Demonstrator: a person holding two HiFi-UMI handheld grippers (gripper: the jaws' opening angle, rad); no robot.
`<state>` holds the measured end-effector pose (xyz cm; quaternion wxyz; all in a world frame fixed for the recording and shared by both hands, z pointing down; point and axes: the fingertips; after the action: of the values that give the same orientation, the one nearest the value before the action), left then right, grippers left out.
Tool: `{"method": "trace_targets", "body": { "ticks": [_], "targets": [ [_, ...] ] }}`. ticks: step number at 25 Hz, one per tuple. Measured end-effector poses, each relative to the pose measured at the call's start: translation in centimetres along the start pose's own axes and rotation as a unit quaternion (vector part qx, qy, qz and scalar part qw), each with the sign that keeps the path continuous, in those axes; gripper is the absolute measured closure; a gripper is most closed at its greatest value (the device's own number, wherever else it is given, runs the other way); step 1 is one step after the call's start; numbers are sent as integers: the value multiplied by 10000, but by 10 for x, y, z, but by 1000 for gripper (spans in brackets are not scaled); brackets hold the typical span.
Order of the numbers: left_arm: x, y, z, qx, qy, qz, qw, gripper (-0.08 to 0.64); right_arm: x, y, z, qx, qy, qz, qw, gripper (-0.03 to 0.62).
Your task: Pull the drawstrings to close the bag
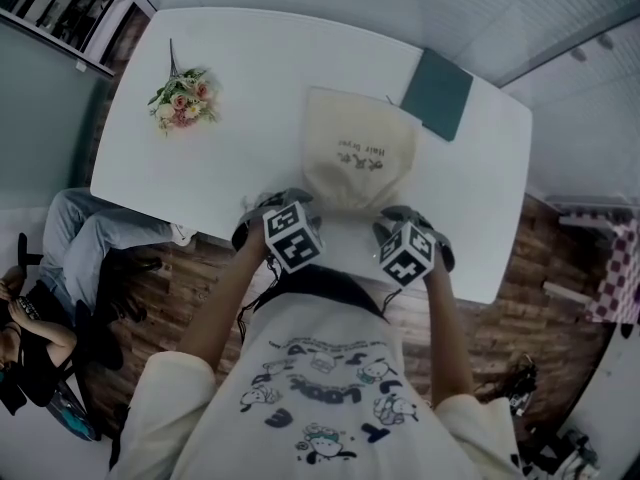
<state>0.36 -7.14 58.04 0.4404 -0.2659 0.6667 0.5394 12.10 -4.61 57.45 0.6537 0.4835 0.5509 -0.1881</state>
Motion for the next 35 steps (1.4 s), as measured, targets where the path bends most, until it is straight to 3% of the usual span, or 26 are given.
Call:
{"method": "trace_targets", "body": {
  "ticks": [3,7,9,14,16,18,21,24,28,31,35],
  "targets": [
    [-6,3,0,-217,27,-192,9996,360,-3,2,-5,65,-146,-156,9997,488],
    [-11,4,1,-131,121,-325,9993,369,-7,5,-7,163,-132,-292,9994,532],
    [-12,3,-1,-52,32,-327,9994,464,-7,6,-6,34,-109,-298,9995,552],
    [-14,1,-1,227,33,-397,9989,506,-3,4,1,-498,86,-138,9986,560],
    [-14,3,-2,547,-31,-366,9978,511,-3,4,3,-703,243,-66,9972,561],
    [-13,5,-6,1232,-142,-275,9919,514,-3,1,5,-991,411,24,9942,563],
    [-10,8,-8,2499,-305,-35,9678,515,-4,-2,6,-1408,732,119,9873,565],
    [-10,8,-8,3086,-582,143,9493,515,-5,0,8,-2095,1040,246,9720,566],
    [-8,-2,-19,3538,-930,618,9286,517,-2,7,13,-3487,1302,602,9262,566],
    [-8,-2,-20,3879,-982,751,9134,517,1,11,19,-3910,1642,722,9027,566],
    [-3,6,-24,4088,-1038,851,9027,517,0,16,19,-4315,1709,842,8818,566]
  ]
}}
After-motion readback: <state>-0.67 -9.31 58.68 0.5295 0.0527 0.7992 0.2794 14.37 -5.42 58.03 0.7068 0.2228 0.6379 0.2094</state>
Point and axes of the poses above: the fingertips, and each gripper's own axes: x backward along the fingers, z to its right, y out of its underside, and after that the axes turned 8 degrees about z, right-handed
